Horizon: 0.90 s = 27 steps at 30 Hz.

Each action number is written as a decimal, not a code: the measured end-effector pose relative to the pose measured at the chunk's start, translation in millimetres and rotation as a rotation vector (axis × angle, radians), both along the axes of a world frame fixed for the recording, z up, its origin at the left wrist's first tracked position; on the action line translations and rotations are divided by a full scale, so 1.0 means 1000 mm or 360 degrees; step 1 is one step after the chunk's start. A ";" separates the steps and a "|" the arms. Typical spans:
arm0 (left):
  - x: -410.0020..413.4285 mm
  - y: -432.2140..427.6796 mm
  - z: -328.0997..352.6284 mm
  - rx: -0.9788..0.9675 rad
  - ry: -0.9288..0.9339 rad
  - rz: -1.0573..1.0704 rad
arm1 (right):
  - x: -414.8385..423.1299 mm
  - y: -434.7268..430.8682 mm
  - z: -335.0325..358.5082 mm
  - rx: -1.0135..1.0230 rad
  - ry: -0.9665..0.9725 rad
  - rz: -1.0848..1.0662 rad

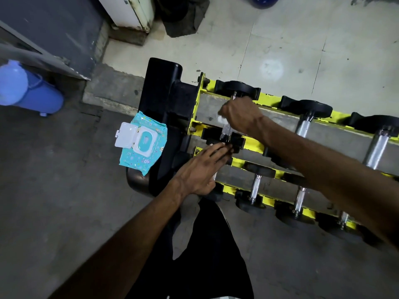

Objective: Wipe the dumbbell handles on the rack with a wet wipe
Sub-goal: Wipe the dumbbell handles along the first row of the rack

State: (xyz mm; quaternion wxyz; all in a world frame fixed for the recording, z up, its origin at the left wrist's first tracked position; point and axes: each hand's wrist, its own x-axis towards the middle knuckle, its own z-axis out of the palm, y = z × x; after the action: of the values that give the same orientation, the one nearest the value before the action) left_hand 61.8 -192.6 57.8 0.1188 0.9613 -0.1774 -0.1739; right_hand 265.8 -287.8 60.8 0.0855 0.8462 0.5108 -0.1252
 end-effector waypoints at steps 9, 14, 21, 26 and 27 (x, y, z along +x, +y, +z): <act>0.001 0.004 -0.003 -0.0079 0.0015 -0.0006 | -0.023 -0.015 -0.013 0.0177 0.0441 0.0178; -0.001 0.003 -0.002 -0.0045 -0.0040 0.0032 | -0.040 -0.060 -0.031 0.0976 0.0703 -0.0415; 0.000 0.002 0.000 -0.0086 -0.0043 0.0041 | -0.083 -0.045 -0.042 0.1480 0.1076 -0.1835; 0.001 -0.001 0.003 -0.0207 -0.0049 0.0100 | -0.089 -0.030 -0.035 0.1442 0.0861 -0.2218; 0.002 -0.001 0.003 -0.0215 -0.0051 0.0105 | -0.089 -0.027 -0.036 0.1423 0.0836 -0.2243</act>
State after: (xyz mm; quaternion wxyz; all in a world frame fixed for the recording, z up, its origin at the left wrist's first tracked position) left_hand 63.4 -193.9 61.0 0.1863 0.9591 -0.1589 -0.1422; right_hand 176.3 -315.3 25.2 -0.4721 0.8630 -0.1269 -0.1277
